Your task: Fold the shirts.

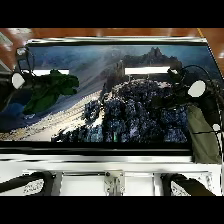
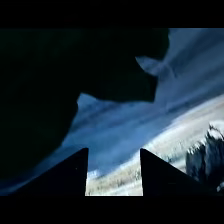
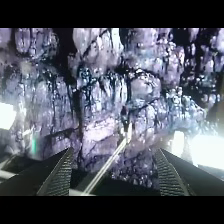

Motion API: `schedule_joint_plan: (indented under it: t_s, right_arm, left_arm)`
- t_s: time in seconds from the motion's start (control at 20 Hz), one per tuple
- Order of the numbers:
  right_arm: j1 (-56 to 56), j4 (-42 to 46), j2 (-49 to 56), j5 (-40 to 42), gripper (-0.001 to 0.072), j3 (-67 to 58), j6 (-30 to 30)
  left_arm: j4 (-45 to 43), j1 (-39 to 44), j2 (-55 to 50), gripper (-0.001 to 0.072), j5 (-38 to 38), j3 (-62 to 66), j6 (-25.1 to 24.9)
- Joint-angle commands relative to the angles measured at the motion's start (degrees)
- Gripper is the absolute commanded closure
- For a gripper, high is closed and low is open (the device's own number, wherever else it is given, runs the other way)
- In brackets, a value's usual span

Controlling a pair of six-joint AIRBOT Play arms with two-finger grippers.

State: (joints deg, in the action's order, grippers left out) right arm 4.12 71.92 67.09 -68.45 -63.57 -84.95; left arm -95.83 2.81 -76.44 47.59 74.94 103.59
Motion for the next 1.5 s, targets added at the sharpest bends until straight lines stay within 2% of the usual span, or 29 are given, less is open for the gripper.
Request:
schedule_joint_plan:
  t_s: [0.0, 0.05, 0.1, 0.15, 0.25, 0.4, 0.75, 0.8, 0.85, 0.9, 1.0, 1.1, 1.3, 1.35, 1.45]
  right_arm:
    - [0.0, -0.04, -0.04, 1.99, 0.0083, 0.02, -1.55]
    - [0.0, -0.04, -0.04, 1.97, 0.0083, 0.02, -2.12]
    - [0.0, -0.04, -0.04, 1.95, 0.0083, 0.02, -2.54]
    - [0.0, -0.04, -0.04, 1.97, 0.0083, 0.02, -2.73]
    - [0.0, -0.04, -0.04, 1.97, 0.0083, 0.02, -3.02]
    - [0.0, -0.04, 0.02, 2.08, 0.0083, 0.02, -4.31]
    - [0.0, -0.13, 0.24, 2.08, 0.0083, 0.02, -5.11]
    - [0.0, -0.15, 0.24, 2.03, 0.0083, 0.02, -5.14]
    - [0.0, -0.17, 0.24, 1.97, 0.0083, 0.02, -5.14]
    - [0.0, -0.15, 0.24, 1.88, 0.0083, 0.02, -5.11]
    - [0.0, 0.07, 0.24, 1.86, 0.0083, 0.02, -5.05]
    - [0.0, 0.15, 0.24, 1.86, 0.0083, 0.02, -4.72]
    - [-0.02, 0.2, 0.15, 2.4, 0.0083, -0.94, -1.75]
    - [-0.02, 0.17, -0.13, 0.35, 0.0083, -2.27, -1.53]
    - [-0.02, 0.24, -2.01, -2.93, 0.0083, -5.25, 0.74]
  left_arm:
    - [-1.55, -5.03, -12.2, 0.0323, -0.68, 12.57, 5.16]
    - [-1.07, -5.97, -16.96, 0.0294, 1.57, 17.46, 5.07]
    - [-0.52, -6.64, -21.77, 0.0078, 4.2, 22.36, 4.55]
    - [0.11, -7.19, -26.08, -0.0012, 7.02, 26.58, 4.42]
    - [0.26, -8.2, -33.81, -0.0013, 13.33, 34.05, 2.51]
    - [0.42, -10.27, -41.64, -0.0013, 20.26, 40.48, 2.56]
    - [4.87, -12.24, -46.8, 0.0002, 20.55, 40.89, 1.05]
    - [4.9, -12.2, -46.95, 0.0183, 20.65, 40.89, 1.05]
    - [5.62, -12.17, -46.77, 0.0572, 21.35, 40.98, 1.05]
    - [6.97, -12.17, -46.23, 0.0666, 21.59, 40.98, 0.85]
    - [8.24, -11.67, -43.45, 0.0666, 21.24, 41.29, -0.31]
    - [8.24, -10.34, -37.92, 0.0666, 20.02, 41.53, -3.72]
    - [8.24, -4.5, -20.61, 0.0666, 21.18, 41.51, -13.0]
    - [8.24, -2.6, -15.8, 0.0666, 21.59, 41.51, -15.39]
    - [8.31, 1.75, -5.77, 0.0666, 22.27, 41.48, -16.98]
